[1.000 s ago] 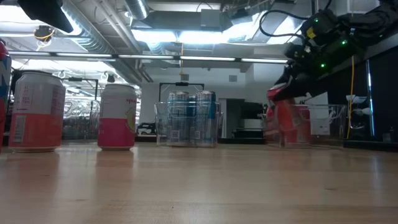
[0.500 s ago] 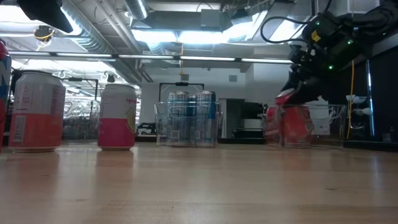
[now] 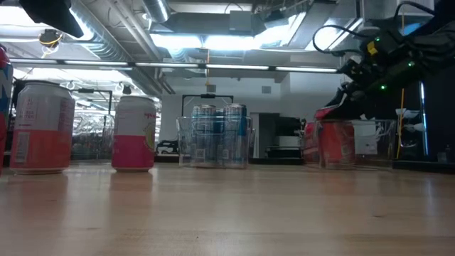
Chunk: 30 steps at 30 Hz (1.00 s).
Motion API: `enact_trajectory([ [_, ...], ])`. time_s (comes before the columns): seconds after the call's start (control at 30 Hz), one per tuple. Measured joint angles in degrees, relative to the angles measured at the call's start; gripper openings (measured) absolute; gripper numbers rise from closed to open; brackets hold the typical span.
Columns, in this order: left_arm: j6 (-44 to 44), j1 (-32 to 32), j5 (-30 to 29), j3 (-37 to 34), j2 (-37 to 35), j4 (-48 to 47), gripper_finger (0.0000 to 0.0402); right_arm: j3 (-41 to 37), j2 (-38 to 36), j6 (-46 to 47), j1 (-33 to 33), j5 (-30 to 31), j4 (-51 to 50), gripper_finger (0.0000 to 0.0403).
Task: Sort soda cans
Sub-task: Put the orange soda can into the right transparent bin
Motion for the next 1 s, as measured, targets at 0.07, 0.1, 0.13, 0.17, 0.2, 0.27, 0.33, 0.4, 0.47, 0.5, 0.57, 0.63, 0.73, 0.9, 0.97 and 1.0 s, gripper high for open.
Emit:
enact_trajectory([
  [0.07, 0.67, 0.0, 0.0, 0.0, 0.0, 0.0, 0.0363, -0.26, 0.03, 0.69, -0.76, 0.08, 0.01, 0.0296],
  [0.1, 0.9, 0.04, -0.03, 0.0, 0.0, 0.02, 0.0363, -0.43, 0.06, 1.55, -1.11, 0.15, 0.41, 0.0296],
  [0.13, 0.99, 0.2, -0.1, 0.0, 0.0, 0.03, 0.0363, -0.56, 0.09, 2.36, -1.39, 0.16, 1.11, 0.0296],
  [0.17, 0.99, 0.37, -0.12, 0.0, 0.0, 0.01, 0.0363, -0.6, 0.11, 3.17, -1.45, 0.31, 1.68, 0.0296],
  [0.2, 0.99, 0.51, -0.13, 0.0, 0.0, 0.04, 0.0363, -0.67, 0.18, 3.64, -1.44, 0.62, 2.33, 0.0296],
  [0.27, 0.97, 0.55, -0.17, 0.0, 0.0, 0.02, 0.0363, -0.77, 0.23, 4.8, -1.39, 1.18, 3.25, 0.0296],
  [0.33, 0.98, 0.55, -0.17, 0.0, 0.0, 0.04, 0.0363, -0.79, 0.26, 5.9, -1.39, 2.37, 3.44, 0.0298],
  [0.4, 0.93, 0.54, -0.17, 0.0, 0.0, 0.04, 0.0363, -0.75, 0.26, 6.27, -1.37, 3.63, 3.07, 0.0304],
  [0.47, 0.81, 0.53, -0.15, 0.0, 0.0, 0.04, 0.0363, -0.66, 0.24, 5.97, -1.37, 4.39, 2.77, 0.0317],
  [0.5, 0.79, 0.55, -0.15, 0.0, 0.0, 0.04, 0.0363, -0.65, 0.25, 5.48, -1.37, 4.59, 2.77, 0.0324],
  [0.57, 0.79, 0.55, -0.15, 0.0, 0.0, 0.04, 0.0363, -0.61, 0.26, 4.96, -1.37, 4.94, 2.79, 0.0341],
  [0.63, 0.79, 0.55, -0.15, 0.0, 0.0, 0.04, 0.0363, -0.59, 0.26, 4.64, -1.37, 5.29, 2.9, 0.0356],
  [0.73, 0.94, 0.54, -0.13, 0.0, 0.0, 0.04, 0.0363, -0.61, 0.3, 4.4, -1.37, 5.62, 3.19, 0.0372],
  [0.9, 0.79, 0.53, -0.11, 0.0, 0.0, 0.04, 0.0363, -0.66, 0.33, 4.26, -1.37, 5.99, 3.23, 0.0381],
  [0.97, 0.78, 0.54, -0.12, 0.0, 0.0, 0.04, 0.0363, -0.66, 0.36, 4.2, -1.37, 5.65, 3.29, 0.038],
  [1.0, 0.76, 0.55, -0.11, 0.0, 0.0, 0.04, 0.0363, -0.66, 0.37, 4.2, -1.37, 5.39, 3.45, 0.0379],
])
